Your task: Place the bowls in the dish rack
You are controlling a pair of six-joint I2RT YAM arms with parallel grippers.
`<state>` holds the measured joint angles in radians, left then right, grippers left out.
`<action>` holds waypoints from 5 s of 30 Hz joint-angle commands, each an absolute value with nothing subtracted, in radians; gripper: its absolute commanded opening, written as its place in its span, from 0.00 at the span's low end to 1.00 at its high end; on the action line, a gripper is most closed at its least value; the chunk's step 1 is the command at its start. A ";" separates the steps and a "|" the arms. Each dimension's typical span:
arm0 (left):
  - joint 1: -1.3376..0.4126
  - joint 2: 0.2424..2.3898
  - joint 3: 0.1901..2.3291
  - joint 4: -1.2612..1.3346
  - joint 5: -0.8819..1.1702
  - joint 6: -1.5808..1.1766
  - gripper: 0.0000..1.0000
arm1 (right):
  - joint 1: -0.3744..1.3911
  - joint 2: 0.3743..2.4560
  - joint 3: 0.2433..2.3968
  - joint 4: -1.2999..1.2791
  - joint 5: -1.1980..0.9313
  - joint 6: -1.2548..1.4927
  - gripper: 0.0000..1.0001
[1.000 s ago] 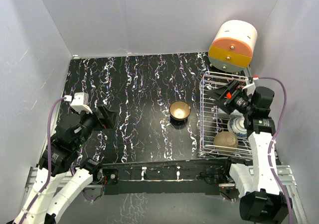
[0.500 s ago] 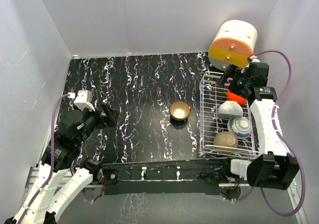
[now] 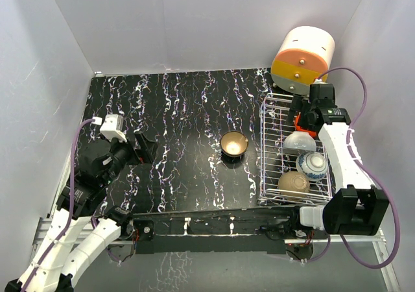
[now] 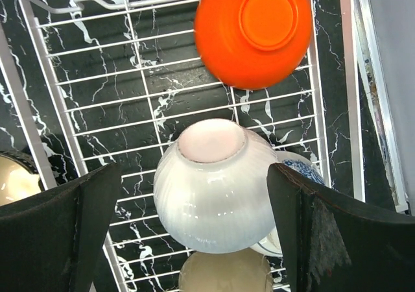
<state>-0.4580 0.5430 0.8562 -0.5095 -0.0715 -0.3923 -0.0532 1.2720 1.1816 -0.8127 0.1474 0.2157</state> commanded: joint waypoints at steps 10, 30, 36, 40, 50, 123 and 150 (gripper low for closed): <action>-0.460 0.546 0.849 -0.483 -0.059 -0.379 0.97 | 0.037 1.375 1.216 -0.796 0.254 0.222 0.99; -0.460 0.595 0.852 -0.459 -0.047 -0.367 0.97 | 0.064 1.493 1.207 -0.728 0.432 0.232 0.90; -0.460 0.597 0.847 -0.455 -0.045 -0.368 0.97 | 0.063 1.476 1.190 -0.726 0.424 0.232 0.71; -0.460 0.597 0.846 -0.458 -0.041 -0.368 0.97 | 0.064 1.458 1.158 -0.710 0.416 0.231 0.62; -0.460 0.581 0.842 -0.476 -0.045 -0.373 0.97 | 0.066 1.397 1.091 -0.675 0.375 0.266 0.30; -0.460 0.563 0.958 -0.566 -0.248 -0.387 0.97 | 0.730 1.545 1.193 -0.445 0.261 0.318 0.56; -0.460 0.534 0.931 -0.602 -0.275 -0.391 0.97 | 0.758 1.739 1.192 -0.427 0.270 0.288 0.32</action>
